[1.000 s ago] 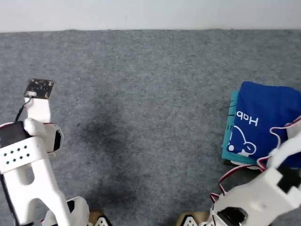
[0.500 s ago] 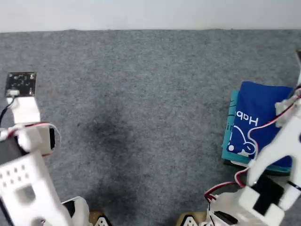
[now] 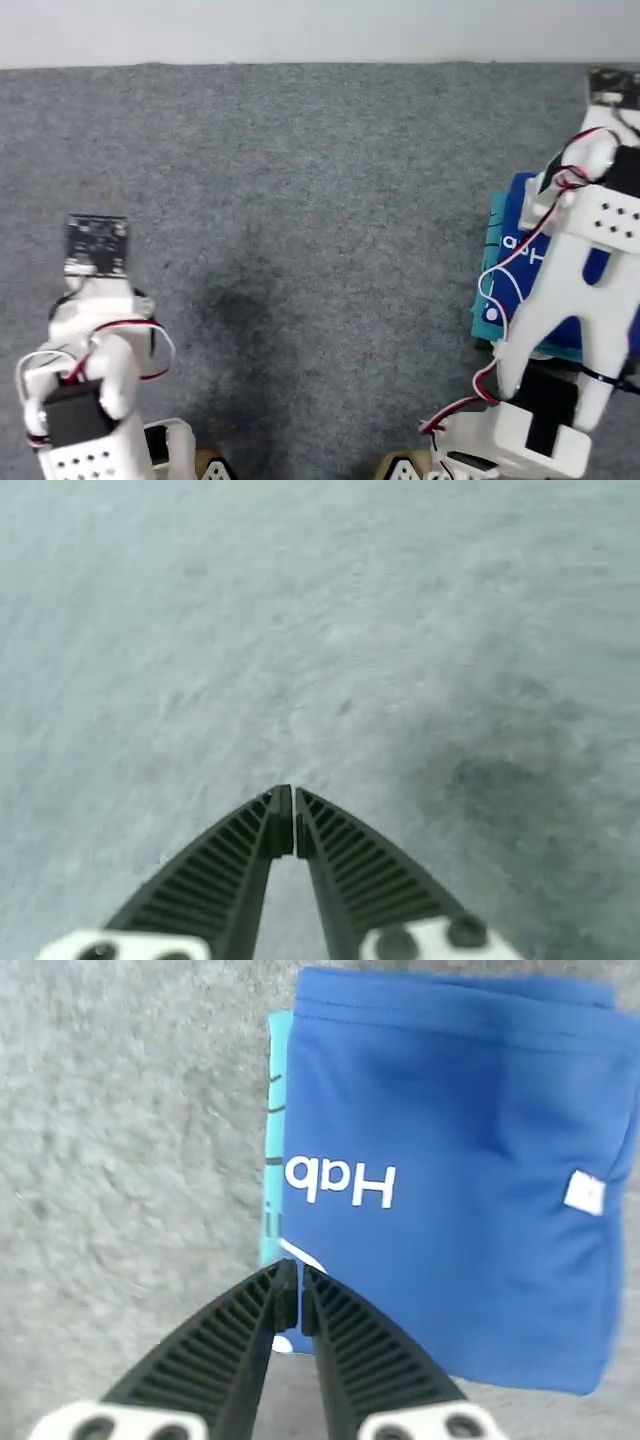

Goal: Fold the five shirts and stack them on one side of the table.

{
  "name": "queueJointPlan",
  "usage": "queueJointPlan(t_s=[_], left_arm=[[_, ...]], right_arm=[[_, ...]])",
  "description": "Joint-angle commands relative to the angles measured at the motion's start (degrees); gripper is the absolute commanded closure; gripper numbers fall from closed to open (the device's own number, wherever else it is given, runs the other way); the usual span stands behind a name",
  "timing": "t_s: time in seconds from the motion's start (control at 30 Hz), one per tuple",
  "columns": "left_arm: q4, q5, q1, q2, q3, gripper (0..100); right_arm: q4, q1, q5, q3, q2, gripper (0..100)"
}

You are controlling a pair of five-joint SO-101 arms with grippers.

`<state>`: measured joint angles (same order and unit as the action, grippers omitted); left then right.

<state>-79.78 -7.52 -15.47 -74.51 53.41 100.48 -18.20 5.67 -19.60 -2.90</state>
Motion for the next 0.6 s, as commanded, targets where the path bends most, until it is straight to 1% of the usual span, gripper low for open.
queueJointPlan(t_s=[0.0, 0.1, 0.17, 0.27, 0.33, 0.43, 0.57], left_arm=[[4.5, 0.5, 5.5, -2.8, 0.7, 98], [7.4, 0.5, 9.5, -3.4, 3.5, 98], [9.5, 0.5, 11.2, -3.6, 6.8, 96], [12.0, 0.6, 11.3, -3.6, 11.8, 91], [13.4, 2.7, 11.3, -3.6, 14.4, 89], [15.2, 6.9, 11.3, -3.6, 17.5, 88], [18.2, 7.5, 11.9, -3.6, 21.1, 88]], right_arm=[[2.2, 0.8, -6.1, -2.0, -3.2, 98.8], [1.9, 0.8, -7.6, -1.9, -2.7, 98.8], [-0.5, 0.9, -7.7, -0.7, -2.7, 98.8], [-3.7, 0.9, -7.5, 4.6, -3.1, 98.8], [-3.7, 0.9, -7.5, 8.2, -3.2, 98.8], [-3.3, 0.5, -7.5, 11.8, -4.9, 98.8], [-4.4, 2.2, -7.6, 18.5, -11.0, 98.8]])
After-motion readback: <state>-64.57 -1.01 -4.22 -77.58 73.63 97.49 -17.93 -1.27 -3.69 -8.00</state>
